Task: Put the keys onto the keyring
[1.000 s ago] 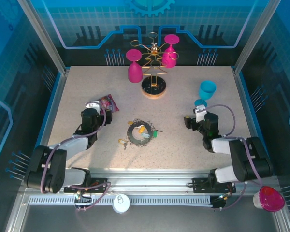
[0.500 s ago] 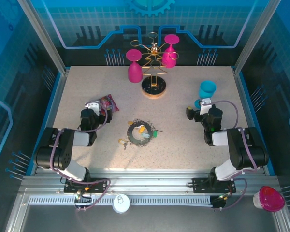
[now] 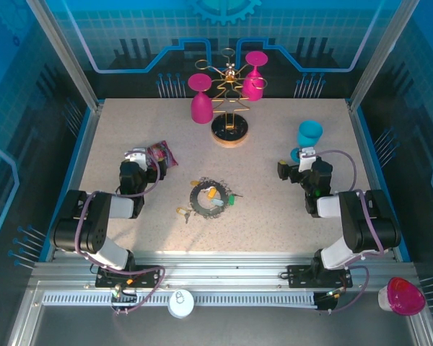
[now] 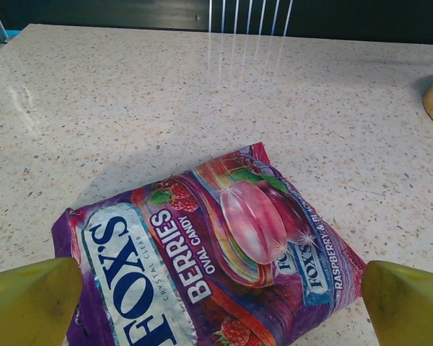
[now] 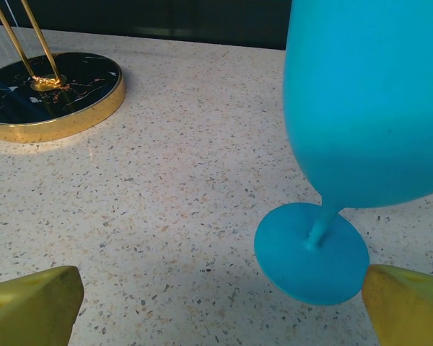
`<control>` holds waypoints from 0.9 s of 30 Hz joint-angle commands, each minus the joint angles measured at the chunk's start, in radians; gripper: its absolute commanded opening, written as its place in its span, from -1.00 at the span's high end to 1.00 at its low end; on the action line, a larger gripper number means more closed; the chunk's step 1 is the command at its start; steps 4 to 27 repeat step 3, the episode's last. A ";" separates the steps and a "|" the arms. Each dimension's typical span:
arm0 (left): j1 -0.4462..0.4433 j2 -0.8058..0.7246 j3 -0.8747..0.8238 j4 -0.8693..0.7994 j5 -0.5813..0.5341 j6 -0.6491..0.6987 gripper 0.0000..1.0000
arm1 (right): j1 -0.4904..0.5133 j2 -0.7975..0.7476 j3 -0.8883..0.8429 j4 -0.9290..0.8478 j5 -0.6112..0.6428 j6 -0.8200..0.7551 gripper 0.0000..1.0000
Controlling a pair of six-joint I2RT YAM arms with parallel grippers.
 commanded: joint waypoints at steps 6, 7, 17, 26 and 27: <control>0.010 0.000 0.007 0.015 0.068 0.010 -0.99 | -0.011 -0.009 0.002 0.007 -0.004 0.011 -0.99; 0.010 0.000 0.007 0.015 0.068 0.010 -0.99 | -0.011 -0.009 0.002 0.007 -0.004 0.011 -0.99; 0.010 0.000 0.007 0.015 0.068 0.010 -0.99 | -0.011 -0.009 0.002 0.007 -0.004 0.011 -0.99; 0.010 0.000 0.007 0.015 0.068 0.010 -0.99 | -0.011 -0.009 0.002 0.007 -0.004 0.011 -0.99; 0.010 0.000 0.007 0.015 0.068 0.010 -0.99 | -0.011 -0.009 0.002 0.007 -0.004 0.011 -0.99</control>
